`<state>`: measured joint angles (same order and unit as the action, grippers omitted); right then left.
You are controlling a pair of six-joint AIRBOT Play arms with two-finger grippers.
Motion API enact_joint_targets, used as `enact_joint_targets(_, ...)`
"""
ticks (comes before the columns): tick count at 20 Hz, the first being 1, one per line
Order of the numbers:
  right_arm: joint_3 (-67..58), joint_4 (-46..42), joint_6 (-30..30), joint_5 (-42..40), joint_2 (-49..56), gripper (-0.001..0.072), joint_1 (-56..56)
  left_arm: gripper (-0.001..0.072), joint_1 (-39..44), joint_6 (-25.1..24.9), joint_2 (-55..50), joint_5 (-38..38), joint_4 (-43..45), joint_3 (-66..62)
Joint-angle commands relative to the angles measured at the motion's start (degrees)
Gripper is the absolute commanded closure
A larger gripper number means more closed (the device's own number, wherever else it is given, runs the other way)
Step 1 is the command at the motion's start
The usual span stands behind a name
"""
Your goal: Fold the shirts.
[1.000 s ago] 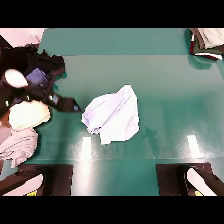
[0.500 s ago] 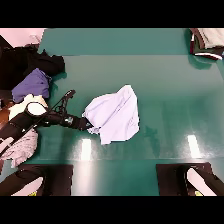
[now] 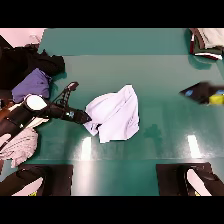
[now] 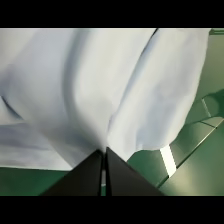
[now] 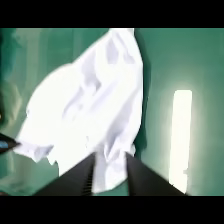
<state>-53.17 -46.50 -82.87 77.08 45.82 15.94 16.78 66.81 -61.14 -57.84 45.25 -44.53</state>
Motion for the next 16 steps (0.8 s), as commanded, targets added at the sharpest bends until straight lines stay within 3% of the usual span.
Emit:
enact_joint_targets(1, 17.18, 0.5, -0.02, -9.77, -2.64, 0.0359, -8.41, 0.0687, 0.09, 0.85, 0.02, -4.85, 3.21, -6.71)
enact_joint_targets(4, 26.12, 0.68, -0.07, -18.82, 0.98, 0.036, -22.01, 0.0687, 0.09, 0.87, 0.02, -5.31, 3.72, -7.08)
enact_joint_targets(8, 26.95, 1.92, -2.71, -29.22, 9.94, 0.036, -36.41, 0.0687, 0.09, 0.87, 0.02, -7.67, 4.11, -7.08)
enact_joint_targets(16, 18.84, 1.84, -3.21, -31.06, 22.88, 0.0386, -41.31, 0.0686, 0.09, 0.87, 0.02, -9.27, 5.81, -7.08)
